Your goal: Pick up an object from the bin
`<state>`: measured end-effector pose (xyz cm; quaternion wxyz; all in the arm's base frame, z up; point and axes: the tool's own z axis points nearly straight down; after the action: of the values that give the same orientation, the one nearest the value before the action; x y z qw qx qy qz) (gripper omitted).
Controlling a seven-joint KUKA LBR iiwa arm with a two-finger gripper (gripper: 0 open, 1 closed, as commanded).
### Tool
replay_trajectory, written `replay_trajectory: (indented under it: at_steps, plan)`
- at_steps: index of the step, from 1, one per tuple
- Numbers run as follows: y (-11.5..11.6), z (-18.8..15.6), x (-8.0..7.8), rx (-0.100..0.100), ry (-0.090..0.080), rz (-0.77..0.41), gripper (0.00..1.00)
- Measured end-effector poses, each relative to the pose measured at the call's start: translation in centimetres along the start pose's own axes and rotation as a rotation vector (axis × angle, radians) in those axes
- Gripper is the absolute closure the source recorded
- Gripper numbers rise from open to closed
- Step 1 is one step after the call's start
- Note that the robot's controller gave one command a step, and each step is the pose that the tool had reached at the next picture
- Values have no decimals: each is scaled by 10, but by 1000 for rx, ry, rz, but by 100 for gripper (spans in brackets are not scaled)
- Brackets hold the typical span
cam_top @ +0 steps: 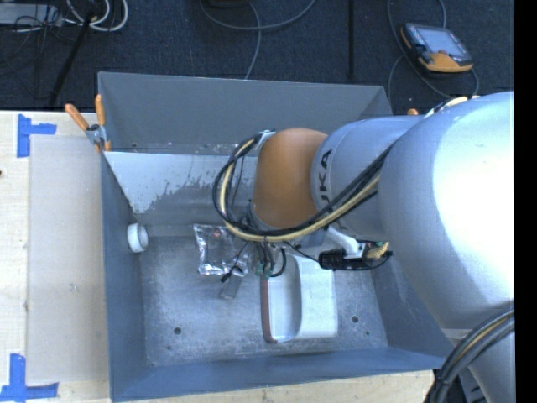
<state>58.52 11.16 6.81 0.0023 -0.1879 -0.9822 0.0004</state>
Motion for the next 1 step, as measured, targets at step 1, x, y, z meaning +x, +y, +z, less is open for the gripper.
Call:
replay_trajectory:
  at_steps: [1]
  plan:
    - [0,0,0,-1,-2,1,0]
